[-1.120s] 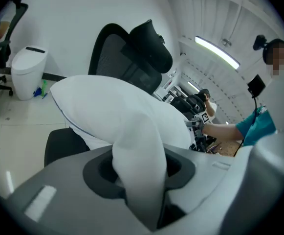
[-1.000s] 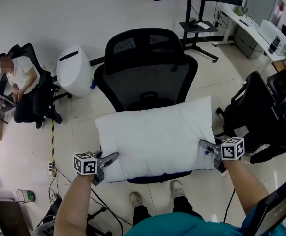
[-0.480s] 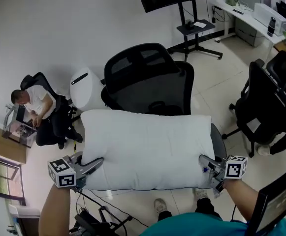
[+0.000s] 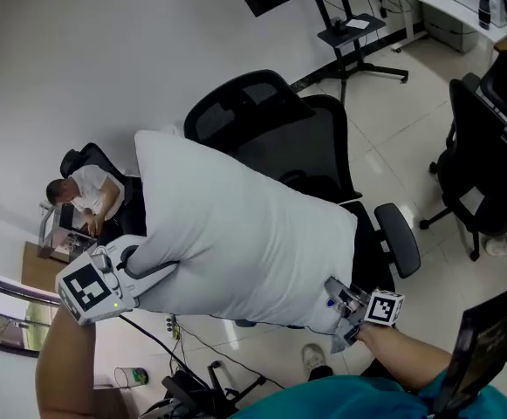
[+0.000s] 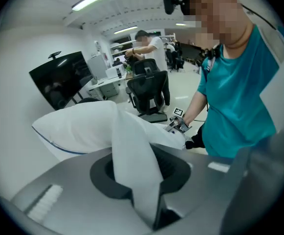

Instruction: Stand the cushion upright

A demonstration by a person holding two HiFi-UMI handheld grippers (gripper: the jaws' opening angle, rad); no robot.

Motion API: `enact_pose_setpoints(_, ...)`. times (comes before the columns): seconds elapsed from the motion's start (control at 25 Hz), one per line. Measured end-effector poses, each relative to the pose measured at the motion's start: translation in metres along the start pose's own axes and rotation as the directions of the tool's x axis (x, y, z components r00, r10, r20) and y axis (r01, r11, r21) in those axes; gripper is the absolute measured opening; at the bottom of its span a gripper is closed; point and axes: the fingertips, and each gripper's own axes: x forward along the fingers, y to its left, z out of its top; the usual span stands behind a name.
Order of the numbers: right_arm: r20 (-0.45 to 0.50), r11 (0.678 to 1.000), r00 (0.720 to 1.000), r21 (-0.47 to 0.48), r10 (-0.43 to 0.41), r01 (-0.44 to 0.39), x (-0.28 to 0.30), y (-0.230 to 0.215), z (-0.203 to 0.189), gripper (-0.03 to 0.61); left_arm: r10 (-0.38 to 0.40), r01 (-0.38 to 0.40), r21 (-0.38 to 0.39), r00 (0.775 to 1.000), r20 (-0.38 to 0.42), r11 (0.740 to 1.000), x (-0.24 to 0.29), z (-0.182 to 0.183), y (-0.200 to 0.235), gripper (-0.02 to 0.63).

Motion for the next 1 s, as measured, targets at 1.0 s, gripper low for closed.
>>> enact_pose_setpoints(1.0, 0.344, 0.980, 0.921, 0.132, -0.183, 0.146, 0.036, -0.228, -0.027, 0.081, 0.050, 0.144, 0.653, 0.962, -0.268, 0.744, 0.239, -0.036, 0.102, 0.136)
